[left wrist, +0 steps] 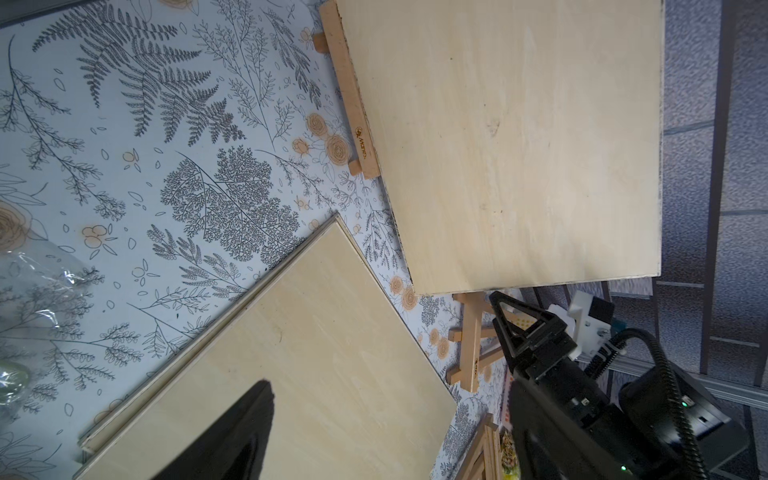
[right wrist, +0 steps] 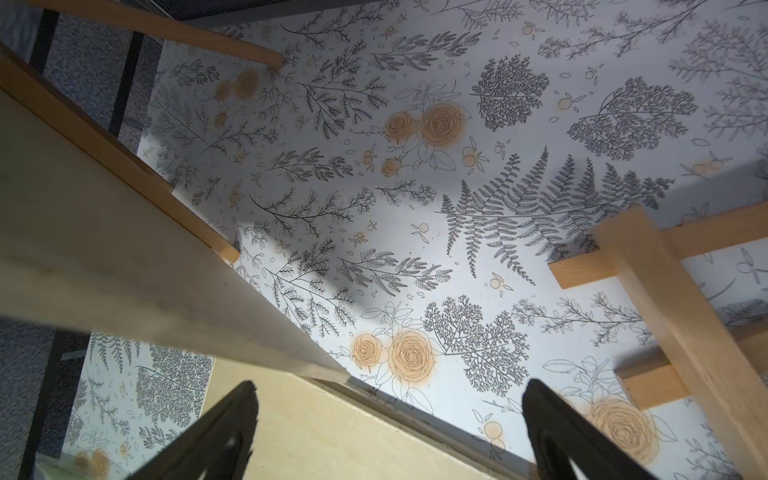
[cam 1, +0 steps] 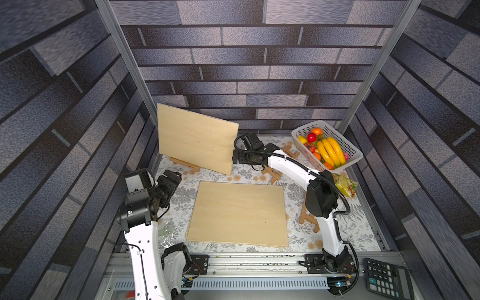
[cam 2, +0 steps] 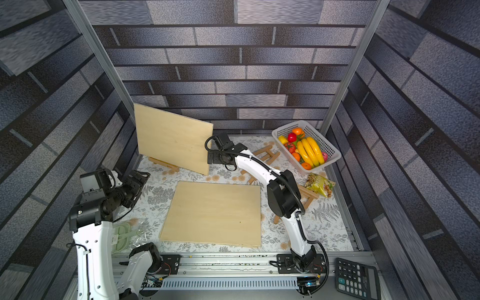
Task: Assemble the easel
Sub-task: Place the drawing board on the easel, then adjust the drawing board on the easel.
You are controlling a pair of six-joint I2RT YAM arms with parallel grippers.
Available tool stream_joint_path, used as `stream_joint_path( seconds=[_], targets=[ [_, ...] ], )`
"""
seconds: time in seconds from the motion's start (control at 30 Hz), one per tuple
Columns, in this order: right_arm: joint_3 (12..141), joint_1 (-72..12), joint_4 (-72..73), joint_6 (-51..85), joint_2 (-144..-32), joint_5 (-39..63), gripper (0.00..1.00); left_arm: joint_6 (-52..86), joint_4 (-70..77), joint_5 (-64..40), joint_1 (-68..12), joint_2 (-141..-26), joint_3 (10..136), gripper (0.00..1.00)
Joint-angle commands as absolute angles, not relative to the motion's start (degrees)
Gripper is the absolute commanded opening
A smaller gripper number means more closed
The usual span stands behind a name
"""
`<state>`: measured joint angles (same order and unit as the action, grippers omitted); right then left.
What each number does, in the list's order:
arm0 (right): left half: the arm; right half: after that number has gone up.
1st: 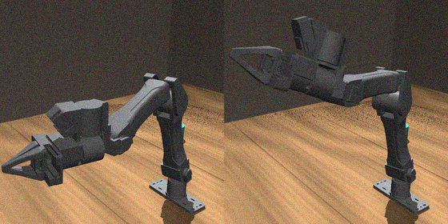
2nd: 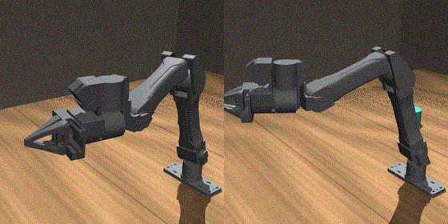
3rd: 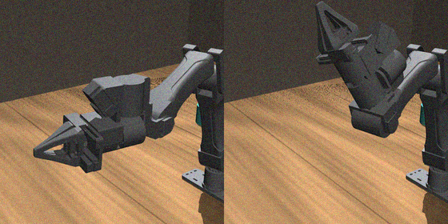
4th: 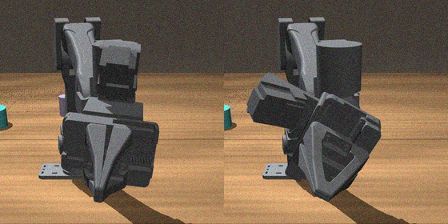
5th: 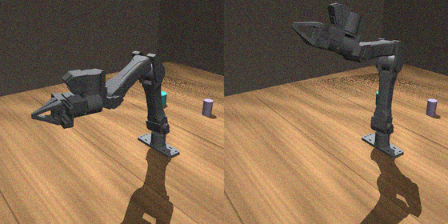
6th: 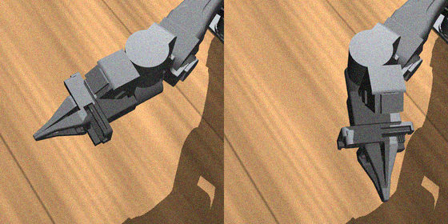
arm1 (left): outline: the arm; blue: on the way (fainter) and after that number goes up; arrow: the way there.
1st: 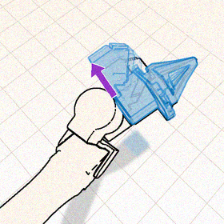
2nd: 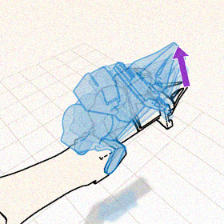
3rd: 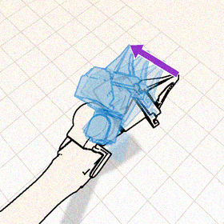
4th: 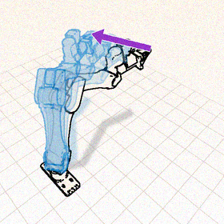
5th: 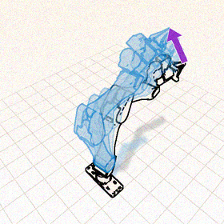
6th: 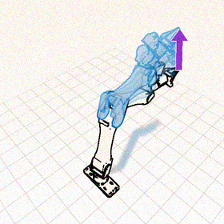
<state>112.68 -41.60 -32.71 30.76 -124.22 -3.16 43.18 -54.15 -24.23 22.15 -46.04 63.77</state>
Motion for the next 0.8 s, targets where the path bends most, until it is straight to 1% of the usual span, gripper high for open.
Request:
stream_joint_path(
  seconds=[0.0,0.33,0.77],
  targets=[
    [115.40,-41.48,-30.38,30.47,-125.96,-2.22,1.00,40.32,-53.54,-25.99,22.83,-45.77,66.83,0.91],
    [121.55,-42.40,-29.62,30.58,-130.76,0.14,1.00,39.00,-54.01,-25.72,22.76,-46.09,66.94,0.91],
    [130.81,-43.68,-32.08,30.89,-136.09,2.17,1.00,38.70,-54.71,-25.58,22.87,-45.10,64.08,0.91]
  ],
)
